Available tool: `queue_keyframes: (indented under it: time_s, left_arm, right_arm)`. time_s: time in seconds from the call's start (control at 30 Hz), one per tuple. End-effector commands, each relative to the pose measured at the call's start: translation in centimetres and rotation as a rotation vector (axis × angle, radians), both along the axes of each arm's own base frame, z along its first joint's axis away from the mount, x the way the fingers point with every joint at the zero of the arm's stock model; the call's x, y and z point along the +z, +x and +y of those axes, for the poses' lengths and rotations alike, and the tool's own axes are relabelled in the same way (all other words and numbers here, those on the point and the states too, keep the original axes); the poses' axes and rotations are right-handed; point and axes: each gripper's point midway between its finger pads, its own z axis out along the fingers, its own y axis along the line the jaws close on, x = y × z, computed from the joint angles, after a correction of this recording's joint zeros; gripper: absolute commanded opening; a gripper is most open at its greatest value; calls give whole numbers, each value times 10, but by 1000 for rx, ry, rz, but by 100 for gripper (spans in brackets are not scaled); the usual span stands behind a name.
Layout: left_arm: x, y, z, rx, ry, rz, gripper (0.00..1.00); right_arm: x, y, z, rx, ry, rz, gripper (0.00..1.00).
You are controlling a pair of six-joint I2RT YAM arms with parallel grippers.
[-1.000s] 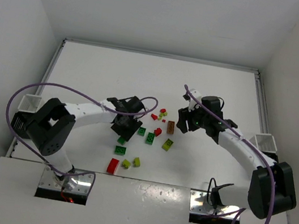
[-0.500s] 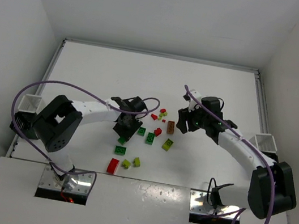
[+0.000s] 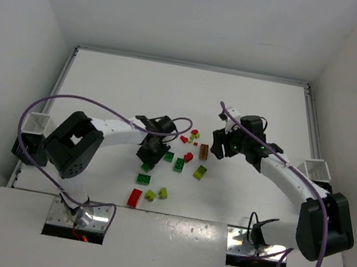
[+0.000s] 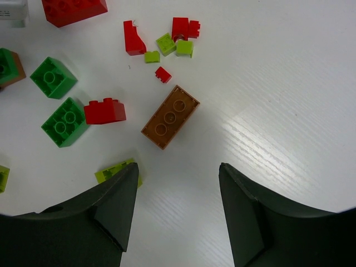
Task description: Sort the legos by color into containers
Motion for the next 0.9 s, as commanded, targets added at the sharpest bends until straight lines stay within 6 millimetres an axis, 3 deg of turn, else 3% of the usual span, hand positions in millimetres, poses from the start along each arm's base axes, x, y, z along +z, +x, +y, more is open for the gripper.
queue_keyframes:
  time_s: [0.0, 0.03, 0.13, 0.2, 0.23, 0.27, 0.3, 0.33, 0.37, 0.47, 0.57, 0.63, 0.73, 0.77, 0.87]
  left_arm:
    - [8, 8, -4, 6, -20, -16, 33]
    - [11, 9, -5, 6, -27, -24, 32]
    - [22, 14, -12, -32, -104, -35, 15]
    - [47, 18, -21, -64, -215, -67, 0]
    - [59, 25, -17, -60, -284, -81, 0]
    - [79, 21, -34, -104, -448, -66, 0]
    - [111, 25, -37, -122, -550, -127, 0]
    - [123, 30, -34, -134, -611, -156, 0]
    - [146, 21, -47, -219, -738, -153, 0]
    - [183, 3, -60, -392, -944, -151, 0]
    - [196, -13, -66, -436, -1099, -40, 0]
    - [193, -21, -66, -411, -1165, 53, 0]
    - [204, -23, -67, -466, -1252, 50, 0]
    - [201, -22, -64, -453, -1250, 52, 0]
    - [202, -28, -63, -465, -1266, 68, 0]
  right_arm:
    - [16, 8, 1, -9, 26, -58, 61]
    - [16, 8, 1, -9, 26, -58, 61]
    - [16, 7, 3, 1, 34, -55, 61]
    - [18, -1, 15, 59, 84, -35, 59]
    - [19, -6, 20, 96, 102, -22, 59]
    - [23, -11, 27, 134, 135, -7, 59]
    - [30, -26, 43, 237, 214, 19, 58]
    - [25, -36, 50, 286, 254, 74, 58]
    - [30, -45, 62, 348, 300, 99, 58]
    - [58, -78, 94, 575, 537, 205, 58]
    - [80, -75, 106, 618, 639, 237, 58]
    - [93, -67, 113, 615, 689, 249, 58]
    - [104, -63, 122, 581, 756, 327, 58]
    - [115, -56, 125, 599, 778, 271, 58]
    - [118, -54, 129, 559, 827, 327, 58]
